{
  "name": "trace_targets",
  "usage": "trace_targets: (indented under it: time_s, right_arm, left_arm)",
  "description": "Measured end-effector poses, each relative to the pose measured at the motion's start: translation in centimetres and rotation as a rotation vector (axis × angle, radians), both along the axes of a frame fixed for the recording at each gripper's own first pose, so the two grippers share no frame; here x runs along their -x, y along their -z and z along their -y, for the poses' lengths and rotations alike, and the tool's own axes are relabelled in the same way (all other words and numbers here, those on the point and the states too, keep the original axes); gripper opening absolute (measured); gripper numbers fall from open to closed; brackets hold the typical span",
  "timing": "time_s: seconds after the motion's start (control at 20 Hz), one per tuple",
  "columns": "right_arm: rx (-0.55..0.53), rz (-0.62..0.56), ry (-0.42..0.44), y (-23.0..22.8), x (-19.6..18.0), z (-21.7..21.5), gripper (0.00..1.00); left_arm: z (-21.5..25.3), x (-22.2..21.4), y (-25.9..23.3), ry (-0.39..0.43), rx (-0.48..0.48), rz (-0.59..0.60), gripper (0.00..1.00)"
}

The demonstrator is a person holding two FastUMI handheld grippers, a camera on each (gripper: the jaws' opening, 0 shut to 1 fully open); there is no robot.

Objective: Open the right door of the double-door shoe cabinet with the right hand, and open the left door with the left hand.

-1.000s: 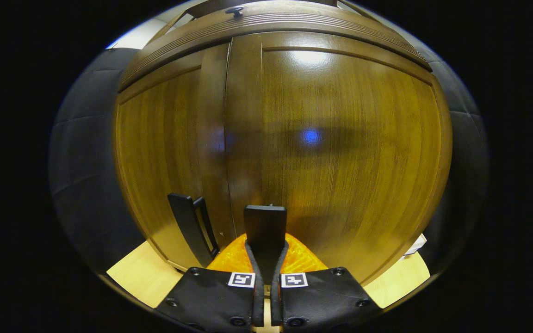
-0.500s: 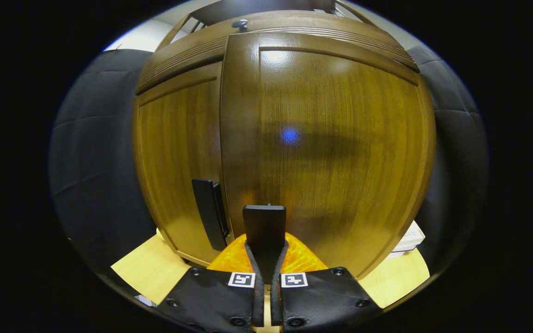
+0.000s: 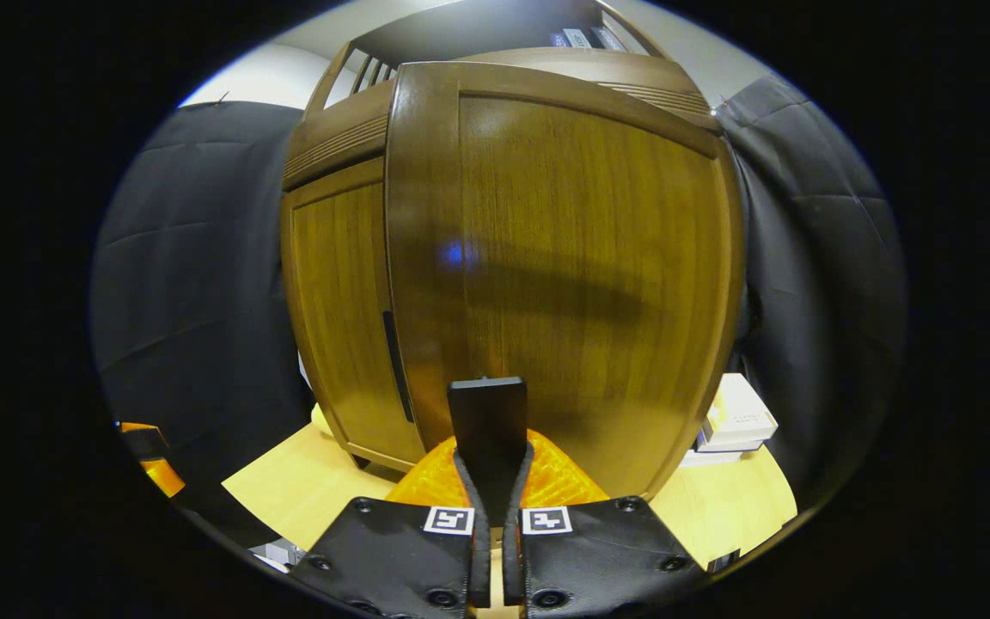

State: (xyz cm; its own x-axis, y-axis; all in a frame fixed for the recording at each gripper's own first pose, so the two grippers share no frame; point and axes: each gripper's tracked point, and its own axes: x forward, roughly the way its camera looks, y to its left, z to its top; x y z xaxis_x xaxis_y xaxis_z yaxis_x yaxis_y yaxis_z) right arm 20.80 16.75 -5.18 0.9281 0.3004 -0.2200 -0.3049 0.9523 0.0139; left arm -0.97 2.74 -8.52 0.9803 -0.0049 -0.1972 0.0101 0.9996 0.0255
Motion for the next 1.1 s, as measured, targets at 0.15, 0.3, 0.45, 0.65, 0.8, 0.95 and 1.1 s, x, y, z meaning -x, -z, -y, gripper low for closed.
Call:
trace_targets:
  time_s: [0.15,0.3,0.45,0.65,0.8,0.95,1.1]
  right_arm:
    - [-0.007,0.004,0.0,-0.2,0.0,0.0,0.07]
    - [-0.008,0.008,0.028,-0.5,-0.1,0.2,0.07]
    - [-0.021,0.01,0.056,-0.8,-0.3,0.4,0.04]
    - [-0.037,0.026,0.077,-0.8,-0.4,0.4,0.05]
    - [-0.051,0.038,0.09,-1.0,-0.6,0.3,0.06]
    - [-0.048,0.046,0.096,-1.0,-0.6,1.2,0.06]
    - [-0.055,0.049,0.11,-1.2,-0.4,3.6,0.06]
  left_arm:
    - [0.2,0.0,-0.2,0.029,-0.007,-0.002,0.98]
    - [0.8,-0.8,-0.4,0.06,-0.012,-0.008,0.98]
    - [0.9,-1.9,-0.9,0.097,-0.021,-0.008,0.98]
    - [1.4,-2.7,-1.2,0.138,-0.027,-0.008,0.98]
    - [2.0,-2.3,-1.0,0.158,-0.026,-0.011,0.98]
    - [2.9,-2.6,-0.8,0.172,-0.023,-0.018,0.98]
    - [3.6,-2.8,-0.7,0.184,-0.023,-0.029,0.98]
